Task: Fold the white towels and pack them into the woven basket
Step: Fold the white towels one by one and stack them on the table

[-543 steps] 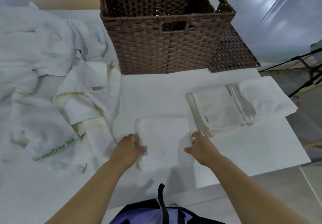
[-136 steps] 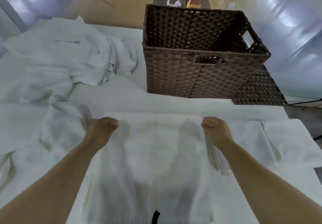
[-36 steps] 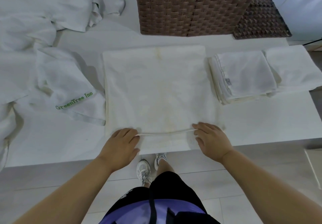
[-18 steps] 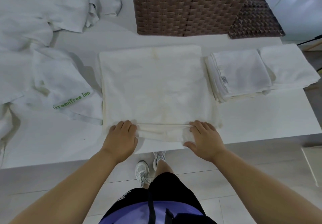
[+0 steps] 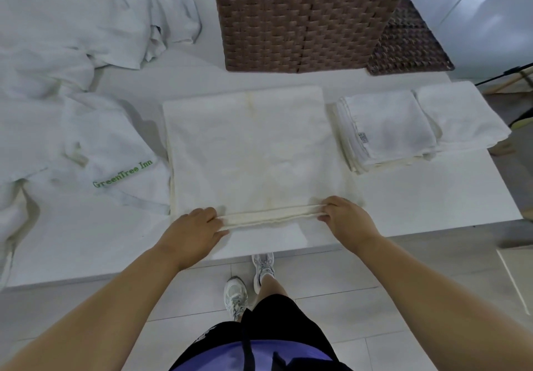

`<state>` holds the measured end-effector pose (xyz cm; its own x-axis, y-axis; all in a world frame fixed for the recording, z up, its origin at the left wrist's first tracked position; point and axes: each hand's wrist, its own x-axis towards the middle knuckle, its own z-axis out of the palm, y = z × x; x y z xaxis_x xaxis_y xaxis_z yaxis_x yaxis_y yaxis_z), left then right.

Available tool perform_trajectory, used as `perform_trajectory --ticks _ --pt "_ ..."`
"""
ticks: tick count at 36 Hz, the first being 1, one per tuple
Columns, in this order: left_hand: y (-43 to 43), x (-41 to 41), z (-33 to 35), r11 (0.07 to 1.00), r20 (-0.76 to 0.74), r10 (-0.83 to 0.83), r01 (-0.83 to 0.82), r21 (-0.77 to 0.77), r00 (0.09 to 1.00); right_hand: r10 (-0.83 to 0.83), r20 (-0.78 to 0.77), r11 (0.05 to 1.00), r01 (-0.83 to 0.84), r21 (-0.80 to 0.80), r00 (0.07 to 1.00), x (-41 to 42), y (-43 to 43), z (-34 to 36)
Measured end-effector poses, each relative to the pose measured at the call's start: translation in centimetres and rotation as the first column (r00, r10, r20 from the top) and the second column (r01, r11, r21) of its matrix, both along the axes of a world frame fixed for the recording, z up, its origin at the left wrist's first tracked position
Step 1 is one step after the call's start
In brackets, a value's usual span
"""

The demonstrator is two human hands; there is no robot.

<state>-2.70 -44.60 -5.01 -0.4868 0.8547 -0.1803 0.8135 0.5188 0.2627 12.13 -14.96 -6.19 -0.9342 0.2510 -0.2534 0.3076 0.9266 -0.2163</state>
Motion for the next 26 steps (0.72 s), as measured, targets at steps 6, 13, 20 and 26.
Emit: perform_trajectory --ticks 6,13,20,26 --pt "-0.3 -2.2 2.7 0.99 0.145 0.14 -0.141 0.003 0.98 -0.056 0.046 0.998 0.055 0.019 0.997 -1.5 0.5 2.9" --pt "0.5 -6.2 9.0 0.968 0.145 0.164 -0.187 0.168 0.976 -0.099 -0.093 0.993 0.104 0.054 0.991 -4.3 1.5 10.1" --pt "1.6 -9.3 16.9 0.913 0.009 0.211 -0.2 0.356 0.978 -0.118 -0.336 0.987 0.146 0.06 0.935 -7.3 3.1 19.0" --pt "2.0 -11.2 25.0 0.839 -0.098 0.343 -0.257 0.48 0.934 -0.04 -0.535 0.992 0.098 0.081 0.844 -8.5 4.0 27.3"
